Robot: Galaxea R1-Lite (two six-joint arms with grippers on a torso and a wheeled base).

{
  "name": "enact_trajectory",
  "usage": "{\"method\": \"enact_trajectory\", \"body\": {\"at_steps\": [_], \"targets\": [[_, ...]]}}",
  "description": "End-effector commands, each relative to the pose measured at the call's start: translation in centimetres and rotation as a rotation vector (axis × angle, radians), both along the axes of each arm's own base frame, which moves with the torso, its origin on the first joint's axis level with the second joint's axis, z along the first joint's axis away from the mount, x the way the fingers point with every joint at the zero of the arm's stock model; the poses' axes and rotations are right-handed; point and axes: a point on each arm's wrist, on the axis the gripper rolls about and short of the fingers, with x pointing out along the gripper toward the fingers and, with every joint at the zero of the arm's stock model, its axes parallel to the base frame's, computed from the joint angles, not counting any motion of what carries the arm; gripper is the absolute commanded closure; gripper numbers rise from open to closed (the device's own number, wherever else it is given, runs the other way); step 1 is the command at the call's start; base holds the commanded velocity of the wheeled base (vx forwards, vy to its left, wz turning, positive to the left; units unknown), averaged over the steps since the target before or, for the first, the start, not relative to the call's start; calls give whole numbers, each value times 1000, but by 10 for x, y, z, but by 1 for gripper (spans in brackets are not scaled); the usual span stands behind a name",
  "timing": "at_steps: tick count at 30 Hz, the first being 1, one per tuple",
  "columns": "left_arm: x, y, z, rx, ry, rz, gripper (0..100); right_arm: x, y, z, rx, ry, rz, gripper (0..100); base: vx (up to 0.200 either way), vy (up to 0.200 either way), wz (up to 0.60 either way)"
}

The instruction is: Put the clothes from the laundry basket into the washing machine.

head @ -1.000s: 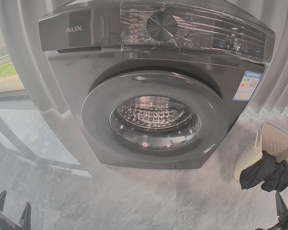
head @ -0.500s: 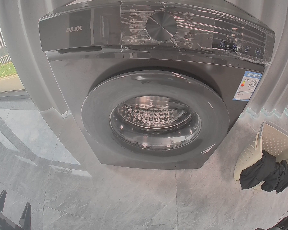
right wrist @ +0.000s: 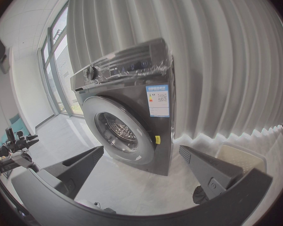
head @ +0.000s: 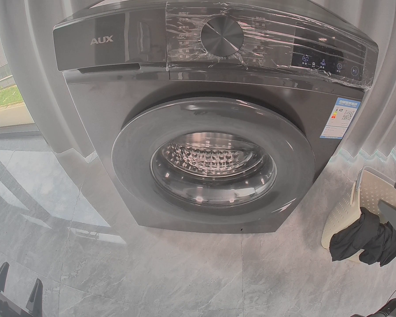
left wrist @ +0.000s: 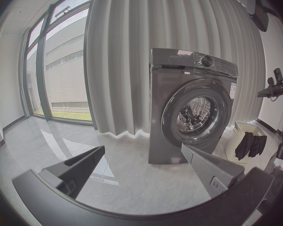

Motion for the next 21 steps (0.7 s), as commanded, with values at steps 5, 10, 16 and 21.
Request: {"method": "enact_trajectory", "body": {"at_steps": [5, 10, 16, 21], "targets": [[0, 0, -5, -1, 4, 1, 0, 103, 37, 9, -21, 162, 134, 0, 0, 0, 0], [0, 0, -5, -1, 4, 1, 0, 126, 43, 16, -22, 164, 134, 0, 0, 0, 0], [0, 0, -5, 0, 4, 1, 0, 146, 47, 17, -6, 191, 127, 0, 0, 0, 0], [0, 0, -5, 0, 4, 1, 0, 158, 51, 16, 4, 209, 129, 0, 0, 0, 0]]}}
